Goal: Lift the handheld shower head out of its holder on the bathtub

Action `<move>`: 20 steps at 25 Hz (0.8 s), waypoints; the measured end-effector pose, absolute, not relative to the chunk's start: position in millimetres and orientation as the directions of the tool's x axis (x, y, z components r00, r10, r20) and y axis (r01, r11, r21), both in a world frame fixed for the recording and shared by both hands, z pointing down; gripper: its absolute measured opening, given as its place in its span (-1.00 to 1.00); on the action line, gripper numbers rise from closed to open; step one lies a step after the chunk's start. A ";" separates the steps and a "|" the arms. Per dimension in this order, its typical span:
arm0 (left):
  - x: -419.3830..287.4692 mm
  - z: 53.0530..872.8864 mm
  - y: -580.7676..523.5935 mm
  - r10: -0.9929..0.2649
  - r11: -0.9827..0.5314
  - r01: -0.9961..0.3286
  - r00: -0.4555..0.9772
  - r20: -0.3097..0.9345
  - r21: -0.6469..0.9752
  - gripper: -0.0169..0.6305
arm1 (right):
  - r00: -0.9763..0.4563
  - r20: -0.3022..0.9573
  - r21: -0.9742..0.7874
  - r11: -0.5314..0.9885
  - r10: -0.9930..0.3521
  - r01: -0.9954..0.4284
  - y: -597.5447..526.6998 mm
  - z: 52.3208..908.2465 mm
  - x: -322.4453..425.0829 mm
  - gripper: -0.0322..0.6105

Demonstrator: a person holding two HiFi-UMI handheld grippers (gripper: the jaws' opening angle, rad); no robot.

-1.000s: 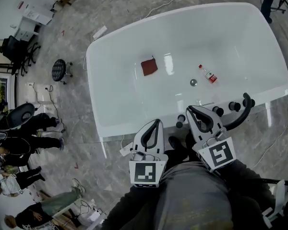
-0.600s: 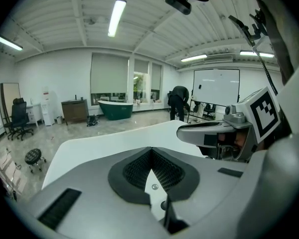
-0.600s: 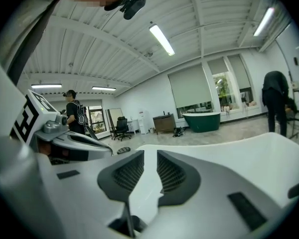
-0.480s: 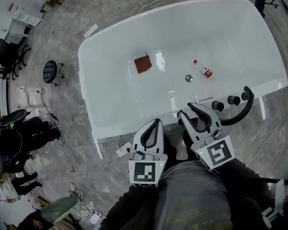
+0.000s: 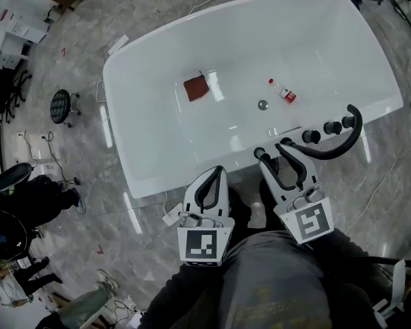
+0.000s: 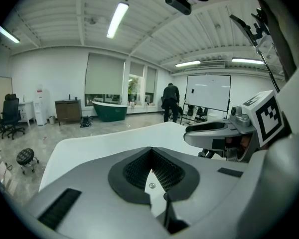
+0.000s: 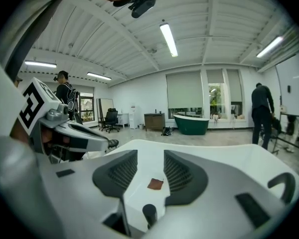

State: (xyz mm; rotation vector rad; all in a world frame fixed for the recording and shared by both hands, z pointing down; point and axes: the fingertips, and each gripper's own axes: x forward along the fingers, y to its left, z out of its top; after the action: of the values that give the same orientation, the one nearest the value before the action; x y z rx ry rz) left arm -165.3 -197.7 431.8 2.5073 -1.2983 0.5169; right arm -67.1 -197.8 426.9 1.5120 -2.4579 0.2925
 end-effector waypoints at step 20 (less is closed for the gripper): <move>-161.7 546.2 -192.3 -0.701 -0.627 -0.777 0.596 0.392 0.059 -0.94 | -0.349 0.355 0.043 0.388 -0.867 -0.921 -188.5 569.3 -72.2 -0.27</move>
State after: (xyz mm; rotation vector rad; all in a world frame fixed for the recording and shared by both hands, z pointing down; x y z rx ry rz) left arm -161.7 -192.3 546.2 2.6007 -1.2237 0.4937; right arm -72.2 -188.5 569.3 1.5603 -2.3318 0.2353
